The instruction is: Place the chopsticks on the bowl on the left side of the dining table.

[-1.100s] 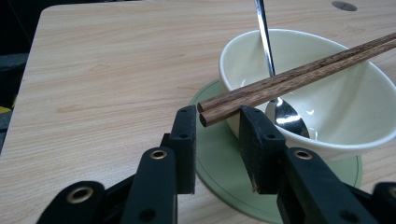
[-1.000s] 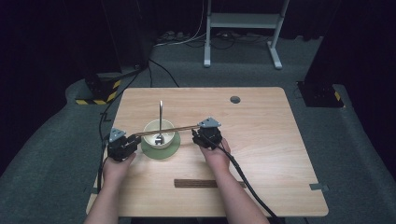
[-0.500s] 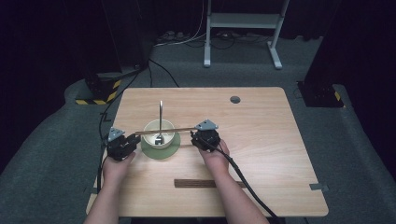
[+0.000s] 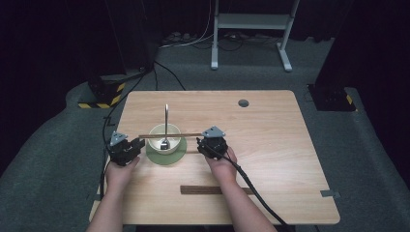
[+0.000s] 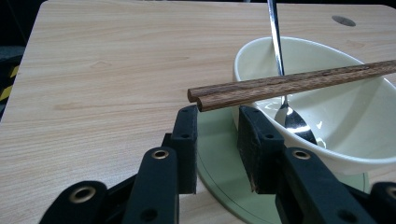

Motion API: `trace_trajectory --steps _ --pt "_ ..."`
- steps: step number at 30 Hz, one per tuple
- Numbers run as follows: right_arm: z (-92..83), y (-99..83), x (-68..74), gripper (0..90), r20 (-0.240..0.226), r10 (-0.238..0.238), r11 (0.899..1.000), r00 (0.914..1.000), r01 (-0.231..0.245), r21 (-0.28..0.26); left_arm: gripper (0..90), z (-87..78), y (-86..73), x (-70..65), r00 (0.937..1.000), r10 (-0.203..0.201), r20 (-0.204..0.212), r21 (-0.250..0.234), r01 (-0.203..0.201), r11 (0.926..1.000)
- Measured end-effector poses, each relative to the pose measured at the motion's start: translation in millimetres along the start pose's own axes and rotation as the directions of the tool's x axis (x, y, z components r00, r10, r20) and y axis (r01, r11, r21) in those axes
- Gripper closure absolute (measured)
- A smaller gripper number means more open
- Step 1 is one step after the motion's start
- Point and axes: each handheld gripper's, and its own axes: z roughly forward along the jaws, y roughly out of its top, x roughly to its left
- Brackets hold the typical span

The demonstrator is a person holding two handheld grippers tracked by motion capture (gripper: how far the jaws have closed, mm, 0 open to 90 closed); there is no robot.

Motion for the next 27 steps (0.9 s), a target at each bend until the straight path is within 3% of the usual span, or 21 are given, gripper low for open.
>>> trace_trajectory --steps 5,15,27 --pt "-4.5 -2.9 -3.8 52.0 0.013 0.007 1.0 0.9999 -0.007 0.002 67.4 -1.9 0.0 1.5 0.9999 -0.007 -0.011 -0.004 0.007 1.0" --pt "-8.1 -9.3 -6.7 73.5 0.021 0.048 0.999 0.9986 -0.048 0.007 68.6 -3.4 0.5 1.4 0.9999 -0.002 -0.014 -0.015 0.001 0.9999" --pt "-5.6 -9.2 -5.2 80.9 0.035 0.037 0.999 0.9987 -0.037 0.004 74.3 -3.8 0.1 1.8 0.9998 -0.003 -0.021 -0.009 0.003 1.0"
